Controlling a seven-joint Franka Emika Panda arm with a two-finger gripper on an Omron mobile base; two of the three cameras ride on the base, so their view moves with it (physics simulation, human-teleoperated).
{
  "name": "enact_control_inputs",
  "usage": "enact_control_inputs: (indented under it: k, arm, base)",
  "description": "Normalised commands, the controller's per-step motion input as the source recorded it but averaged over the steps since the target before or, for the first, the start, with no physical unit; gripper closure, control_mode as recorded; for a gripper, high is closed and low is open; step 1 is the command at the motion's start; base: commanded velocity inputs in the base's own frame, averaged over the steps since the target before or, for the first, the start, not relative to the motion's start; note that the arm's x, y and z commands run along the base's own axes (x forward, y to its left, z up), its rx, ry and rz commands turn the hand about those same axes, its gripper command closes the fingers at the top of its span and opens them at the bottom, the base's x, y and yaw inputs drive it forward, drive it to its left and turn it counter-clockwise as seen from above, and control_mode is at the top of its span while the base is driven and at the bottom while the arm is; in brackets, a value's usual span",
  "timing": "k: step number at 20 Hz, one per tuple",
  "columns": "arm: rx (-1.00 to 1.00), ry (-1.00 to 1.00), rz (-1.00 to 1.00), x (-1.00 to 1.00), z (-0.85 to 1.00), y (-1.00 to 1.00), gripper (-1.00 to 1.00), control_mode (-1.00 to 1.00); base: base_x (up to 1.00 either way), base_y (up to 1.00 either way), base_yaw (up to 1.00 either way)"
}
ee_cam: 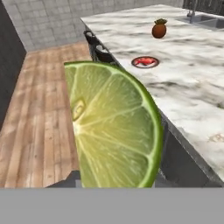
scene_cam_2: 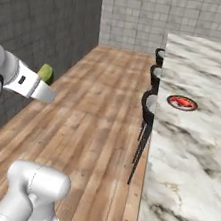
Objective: Take the lemon wedge from the fridge and place it on the plate with fish on the dining counter.
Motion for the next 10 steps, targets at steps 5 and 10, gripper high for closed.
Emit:
enact_control_inputs:
  k: [5, 10]
  arm:
    - [0.00, 0.00, 0.00, 0.00, 0.00, 0.00, 1.00, 1.00]
    - [0.00, 0.00, 0.00, 0.00, 0.00, 0.00, 1.00, 1.00]
  base:
    - [0.98, 0.89, -0.54]
    - [0.74, 0.52, -0.61]
